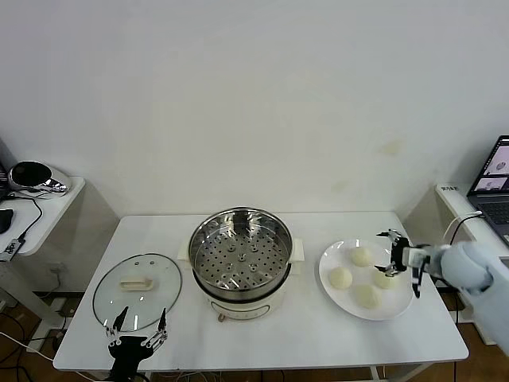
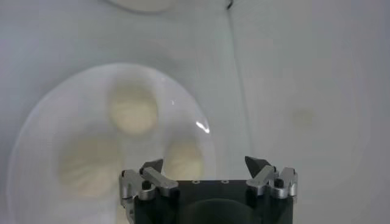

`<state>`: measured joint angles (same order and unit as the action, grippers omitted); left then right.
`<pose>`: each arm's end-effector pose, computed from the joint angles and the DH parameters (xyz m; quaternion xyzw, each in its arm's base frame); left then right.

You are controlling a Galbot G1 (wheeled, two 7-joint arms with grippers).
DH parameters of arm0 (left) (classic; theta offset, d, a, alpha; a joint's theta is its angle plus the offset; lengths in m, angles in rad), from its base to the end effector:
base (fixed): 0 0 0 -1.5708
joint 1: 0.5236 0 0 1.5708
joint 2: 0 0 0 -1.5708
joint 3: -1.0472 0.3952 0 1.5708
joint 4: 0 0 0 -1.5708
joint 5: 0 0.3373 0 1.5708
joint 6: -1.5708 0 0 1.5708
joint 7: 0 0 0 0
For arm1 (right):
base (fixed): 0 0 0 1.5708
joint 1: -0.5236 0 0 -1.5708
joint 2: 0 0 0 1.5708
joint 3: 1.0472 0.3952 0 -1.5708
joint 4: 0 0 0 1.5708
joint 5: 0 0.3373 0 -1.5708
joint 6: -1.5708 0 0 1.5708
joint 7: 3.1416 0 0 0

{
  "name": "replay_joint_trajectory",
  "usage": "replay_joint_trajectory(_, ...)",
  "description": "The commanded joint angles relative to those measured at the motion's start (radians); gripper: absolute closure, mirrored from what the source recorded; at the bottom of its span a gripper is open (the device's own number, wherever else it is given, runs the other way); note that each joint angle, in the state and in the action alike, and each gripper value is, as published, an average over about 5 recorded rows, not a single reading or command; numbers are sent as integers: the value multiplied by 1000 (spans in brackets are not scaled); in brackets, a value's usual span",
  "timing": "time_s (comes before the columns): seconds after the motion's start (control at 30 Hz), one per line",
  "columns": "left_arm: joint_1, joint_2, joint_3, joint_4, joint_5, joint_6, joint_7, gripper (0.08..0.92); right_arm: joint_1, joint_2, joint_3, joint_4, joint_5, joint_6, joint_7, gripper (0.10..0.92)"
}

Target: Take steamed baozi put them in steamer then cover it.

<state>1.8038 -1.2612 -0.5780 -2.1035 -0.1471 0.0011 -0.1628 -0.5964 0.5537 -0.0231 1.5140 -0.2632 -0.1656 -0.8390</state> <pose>0.0679 0.0833 -0.3507 0.0176 -0.9913 -0.0757 0.1059 0.4187 -0.2604 -0.2048 0.3652 -0.6882 0.5665 0.2684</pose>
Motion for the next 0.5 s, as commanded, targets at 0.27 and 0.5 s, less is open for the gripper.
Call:
replay_joint_trajectory(0.27,1,12,-31,9,7,1,-4,177,539,187,-472,-493,-39,89,-285,203)
replay_joint_trajectory(0.5,14,16,-48,8,6,-4,-5,177,540,292,-481,-606,-89,130,-301,203)
